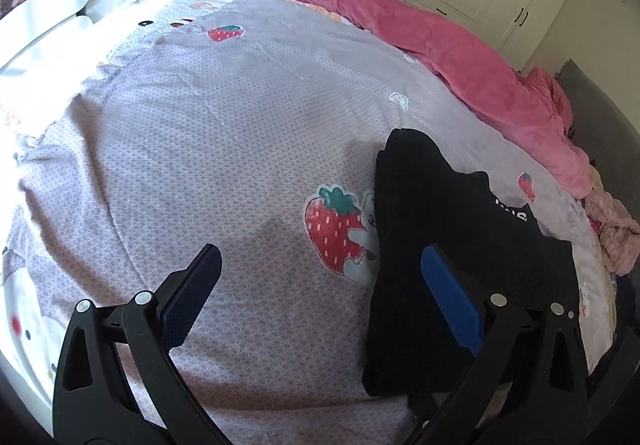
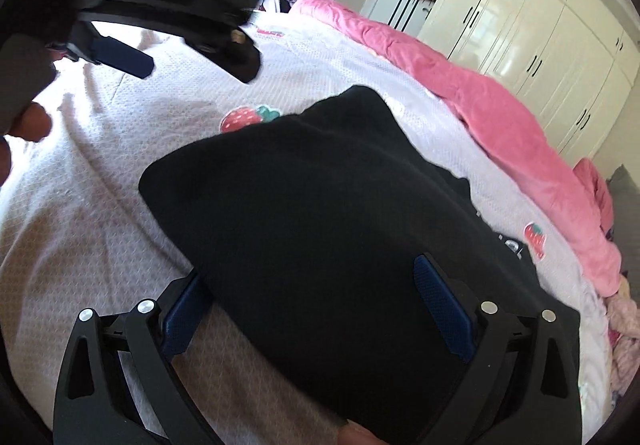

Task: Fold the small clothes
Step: 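Move both open grippers toward the sides of the folded sweatshirt, then close the right gripper, then the left gripper, on the black sweatshirt's side edge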

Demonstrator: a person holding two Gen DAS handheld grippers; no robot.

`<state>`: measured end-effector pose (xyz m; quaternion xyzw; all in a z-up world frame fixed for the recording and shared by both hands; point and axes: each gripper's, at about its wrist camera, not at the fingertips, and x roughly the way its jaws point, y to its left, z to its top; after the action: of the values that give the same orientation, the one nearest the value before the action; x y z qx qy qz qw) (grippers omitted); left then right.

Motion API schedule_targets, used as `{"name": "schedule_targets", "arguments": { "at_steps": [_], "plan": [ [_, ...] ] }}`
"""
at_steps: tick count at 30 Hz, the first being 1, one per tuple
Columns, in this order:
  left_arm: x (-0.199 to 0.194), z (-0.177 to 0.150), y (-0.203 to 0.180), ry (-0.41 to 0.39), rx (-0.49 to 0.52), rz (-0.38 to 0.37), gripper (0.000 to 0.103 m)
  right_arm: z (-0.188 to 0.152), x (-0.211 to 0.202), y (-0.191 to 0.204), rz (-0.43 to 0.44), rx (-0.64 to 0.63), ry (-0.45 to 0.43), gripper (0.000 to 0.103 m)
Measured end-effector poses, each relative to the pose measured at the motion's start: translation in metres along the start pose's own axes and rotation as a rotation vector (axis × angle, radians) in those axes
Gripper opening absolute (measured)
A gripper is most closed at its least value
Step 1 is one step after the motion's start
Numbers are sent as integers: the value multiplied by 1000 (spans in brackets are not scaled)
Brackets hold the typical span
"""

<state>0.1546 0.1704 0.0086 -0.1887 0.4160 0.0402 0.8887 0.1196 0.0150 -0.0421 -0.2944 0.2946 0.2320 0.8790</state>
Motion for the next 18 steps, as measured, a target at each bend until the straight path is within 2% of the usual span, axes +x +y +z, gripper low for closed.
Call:
{"name": "schedule_targets", "arguments": {
  "at_steps": [3,5,6,8,10,12,18],
  "plan": [
    [13,9,-1,19,-5,-9,94,2,1,0,-23,-12,-17,95],
    [20,14,-3,32,-10,-23,94,2,-1,-1,-25,-14,-34,88],
    [23,15,-4,39,-13,-31,94,3,-2,-1,-20,-13,-42,74],
    [33,19,-7,63,-27,-61,94,4,-7,-3,-2,-4,-65,59],
    [42,22,-10,88,-42,-87,94,4,-13,-8,19,16,-96,28],
    [51,25,-14,120,-58,-125,94,4,-19,-13,38,41,-118,15],
    [73,29,-32,214,-107,-267,94,-1,-32,-41,110,141,-161,12]
  ]
}}
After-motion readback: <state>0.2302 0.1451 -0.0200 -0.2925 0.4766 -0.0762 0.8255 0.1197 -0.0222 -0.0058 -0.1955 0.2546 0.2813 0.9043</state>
